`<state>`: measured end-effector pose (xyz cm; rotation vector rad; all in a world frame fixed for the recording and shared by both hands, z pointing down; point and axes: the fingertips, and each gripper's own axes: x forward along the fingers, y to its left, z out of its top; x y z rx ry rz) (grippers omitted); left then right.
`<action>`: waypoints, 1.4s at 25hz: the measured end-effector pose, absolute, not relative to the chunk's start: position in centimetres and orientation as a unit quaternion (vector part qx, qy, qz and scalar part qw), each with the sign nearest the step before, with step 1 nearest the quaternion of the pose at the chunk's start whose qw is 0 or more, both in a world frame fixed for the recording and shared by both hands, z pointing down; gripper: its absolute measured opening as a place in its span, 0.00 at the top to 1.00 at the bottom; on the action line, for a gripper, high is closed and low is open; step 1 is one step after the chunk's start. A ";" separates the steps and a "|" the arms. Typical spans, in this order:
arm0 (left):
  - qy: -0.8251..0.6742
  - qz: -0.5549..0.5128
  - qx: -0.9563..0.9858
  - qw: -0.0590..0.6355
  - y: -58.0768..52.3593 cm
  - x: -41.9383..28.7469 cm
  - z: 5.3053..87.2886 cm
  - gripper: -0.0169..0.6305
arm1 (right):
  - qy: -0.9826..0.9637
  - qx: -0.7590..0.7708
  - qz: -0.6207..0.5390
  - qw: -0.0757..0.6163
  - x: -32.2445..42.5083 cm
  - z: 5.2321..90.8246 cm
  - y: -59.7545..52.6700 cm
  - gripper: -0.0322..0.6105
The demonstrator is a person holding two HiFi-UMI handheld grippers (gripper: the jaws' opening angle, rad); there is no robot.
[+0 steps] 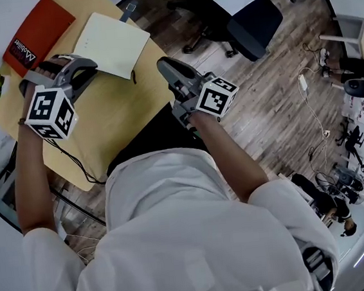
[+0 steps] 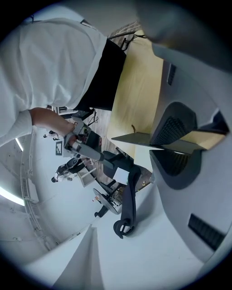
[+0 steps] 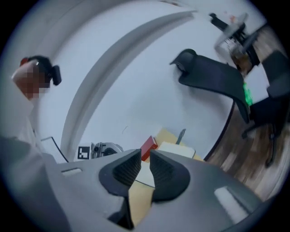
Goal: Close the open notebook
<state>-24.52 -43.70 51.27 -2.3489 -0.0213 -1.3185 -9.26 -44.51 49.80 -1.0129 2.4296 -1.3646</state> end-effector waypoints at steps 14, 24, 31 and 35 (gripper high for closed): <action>-0.011 -0.477 -0.856 0.201 -51.6 -20.3 53.2 0.87 | 0.876 -0.456 -0.159 -0.018 -5.9 46.1 -47.8 0.86; -0.045 -0.479 -0.863 0.153 -55.1 -18.1 57.2 0.86 | 0.860 -0.472 -0.194 -0.021 -3.0 48.7 -49.1 0.86; -0.065 -0.483 -0.867 0.107 -56.8 -17.1 60.4 0.86 | 0.859 -0.466 -0.211 -0.023 -2.4 50.0 -50.7 0.86; -0.071 -0.496 -0.860 0.099 -57.2 -16.9 62.4 0.96 | 0.853 -0.466 -0.233 -0.018 -1.5 51.0 -51.5 0.86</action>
